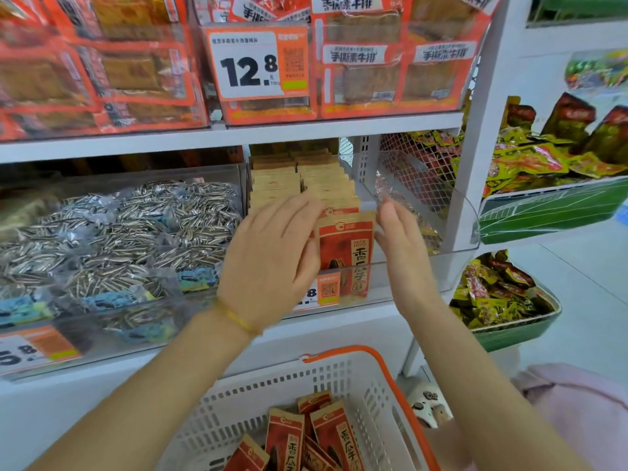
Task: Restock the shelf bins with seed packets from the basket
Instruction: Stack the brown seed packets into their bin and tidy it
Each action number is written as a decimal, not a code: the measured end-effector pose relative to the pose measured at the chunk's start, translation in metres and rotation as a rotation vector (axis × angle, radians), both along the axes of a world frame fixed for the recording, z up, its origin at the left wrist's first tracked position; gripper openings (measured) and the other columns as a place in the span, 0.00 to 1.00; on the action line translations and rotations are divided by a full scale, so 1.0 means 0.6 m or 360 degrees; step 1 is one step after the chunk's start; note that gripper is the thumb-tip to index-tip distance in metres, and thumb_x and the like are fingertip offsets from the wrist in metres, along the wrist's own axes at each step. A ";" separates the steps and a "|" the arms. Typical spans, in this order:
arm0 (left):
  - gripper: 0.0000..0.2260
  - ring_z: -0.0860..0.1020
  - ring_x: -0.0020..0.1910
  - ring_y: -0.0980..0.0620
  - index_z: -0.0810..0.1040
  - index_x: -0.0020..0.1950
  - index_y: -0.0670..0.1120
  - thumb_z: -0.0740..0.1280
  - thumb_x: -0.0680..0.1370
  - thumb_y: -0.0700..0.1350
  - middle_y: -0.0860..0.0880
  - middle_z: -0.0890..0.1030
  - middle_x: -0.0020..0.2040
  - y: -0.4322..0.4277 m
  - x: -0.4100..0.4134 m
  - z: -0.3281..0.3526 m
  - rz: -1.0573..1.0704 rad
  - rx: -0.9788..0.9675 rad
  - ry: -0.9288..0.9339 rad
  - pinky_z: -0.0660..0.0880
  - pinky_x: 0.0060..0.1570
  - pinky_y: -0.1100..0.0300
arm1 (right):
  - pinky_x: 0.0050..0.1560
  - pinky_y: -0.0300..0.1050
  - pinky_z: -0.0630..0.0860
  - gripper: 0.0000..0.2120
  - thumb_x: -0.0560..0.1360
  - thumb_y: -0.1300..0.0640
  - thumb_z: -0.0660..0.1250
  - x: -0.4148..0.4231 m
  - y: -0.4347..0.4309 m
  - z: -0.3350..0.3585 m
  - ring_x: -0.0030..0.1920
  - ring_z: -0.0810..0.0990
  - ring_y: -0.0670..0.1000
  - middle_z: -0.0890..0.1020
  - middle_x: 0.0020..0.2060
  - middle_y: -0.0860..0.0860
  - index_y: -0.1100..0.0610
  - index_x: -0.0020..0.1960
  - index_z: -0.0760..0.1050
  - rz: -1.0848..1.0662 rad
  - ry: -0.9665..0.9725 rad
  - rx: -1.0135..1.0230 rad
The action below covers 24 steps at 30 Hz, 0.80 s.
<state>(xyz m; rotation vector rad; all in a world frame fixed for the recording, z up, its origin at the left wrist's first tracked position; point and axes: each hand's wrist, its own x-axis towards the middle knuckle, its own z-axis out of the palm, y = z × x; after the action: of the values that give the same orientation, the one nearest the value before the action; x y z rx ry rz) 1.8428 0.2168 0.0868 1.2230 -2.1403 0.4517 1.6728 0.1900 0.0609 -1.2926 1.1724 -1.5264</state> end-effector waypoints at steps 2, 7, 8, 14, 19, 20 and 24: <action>0.16 0.73 0.61 0.48 0.75 0.61 0.42 0.58 0.75 0.42 0.46 0.77 0.61 0.051 0.015 -0.042 -0.0154 -0.0093 0.0143 0.66 0.61 0.55 | 0.55 0.32 0.71 0.11 0.80 0.57 0.60 0.008 0.063 -0.025 0.56 0.76 0.38 0.76 0.55 0.41 0.53 0.62 0.72 -0.0212 0.0083 -0.0394; 0.15 0.77 0.52 0.49 0.79 0.54 0.45 0.56 0.74 0.44 0.47 0.79 0.56 0.112 0.083 -0.195 -0.0098 0.0662 -0.0155 0.76 0.47 0.54 | 0.45 0.40 0.76 0.09 0.78 0.61 0.60 0.038 0.110 -0.175 0.45 0.79 0.47 0.79 0.45 0.44 0.48 0.51 0.75 0.0245 0.0897 -0.0138; 0.17 0.78 0.51 0.49 0.80 0.53 0.45 0.54 0.74 0.46 0.48 0.79 0.55 0.116 0.096 -0.227 -0.0021 0.0877 -0.0133 0.77 0.45 0.54 | 0.48 0.39 0.75 0.09 0.78 0.60 0.60 0.045 0.098 -0.218 0.46 0.78 0.47 0.79 0.48 0.44 0.50 0.54 0.76 0.0419 0.1163 0.0076; 0.10 0.74 0.54 0.51 0.76 0.57 0.47 0.59 0.78 0.42 0.50 0.76 0.56 0.121 0.143 -0.343 0.0347 0.1593 0.0107 0.71 0.55 0.56 | 0.51 0.44 0.72 0.10 0.77 0.58 0.57 0.041 0.071 -0.453 0.52 0.76 0.51 0.78 0.52 0.50 0.51 0.55 0.73 0.0849 0.1924 0.0783; 0.10 0.73 0.55 0.52 0.76 0.55 0.48 0.59 0.78 0.42 0.50 0.73 0.57 0.110 0.142 -0.360 0.0331 0.1729 0.0203 0.71 0.55 0.56 | 0.64 0.49 0.67 0.33 0.74 0.57 0.65 0.044 0.054 -0.541 0.66 0.68 0.59 0.67 0.67 0.58 0.58 0.74 0.54 0.0802 0.1985 0.1041; 0.10 0.73 0.55 0.52 0.76 0.56 0.48 0.59 0.78 0.42 0.50 0.73 0.57 0.109 0.141 -0.362 0.0330 0.1757 0.0233 0.71 0.56 0.55 | 0.60 0.41 0.66 0.33 0.74 0.58 0.66 0.049 0.053 -0.542 0.65 0.70 0.56 0.68 0.66 0.57 0.59 0.74 0.53 0.0752 0.1834 0.1099; 0.11 0.75 0.53 0.52 0.75 0.58 0.48 0.58 0.78 0.43 0.50 0.73 0.58 0.101 0.140 -0.372 0.0342 0.1854 0.0280 0.72 0.55 0.56 | 0.43 0.29 0.63 0.27 0.74 0.67 0.68 0.060 0.044 -0.548 0.58 0.74 0.52 0.75 0.55 0.56 0.68 0.69 0.61 0.0457 0.1306 0.1336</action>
<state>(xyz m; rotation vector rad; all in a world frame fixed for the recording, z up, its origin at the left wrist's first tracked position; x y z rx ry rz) 1.9268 0.2776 -0.1363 1.9759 -2.1005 -0.9424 1.7089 0.2163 -0.2678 -1.3899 1.7560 -0.1558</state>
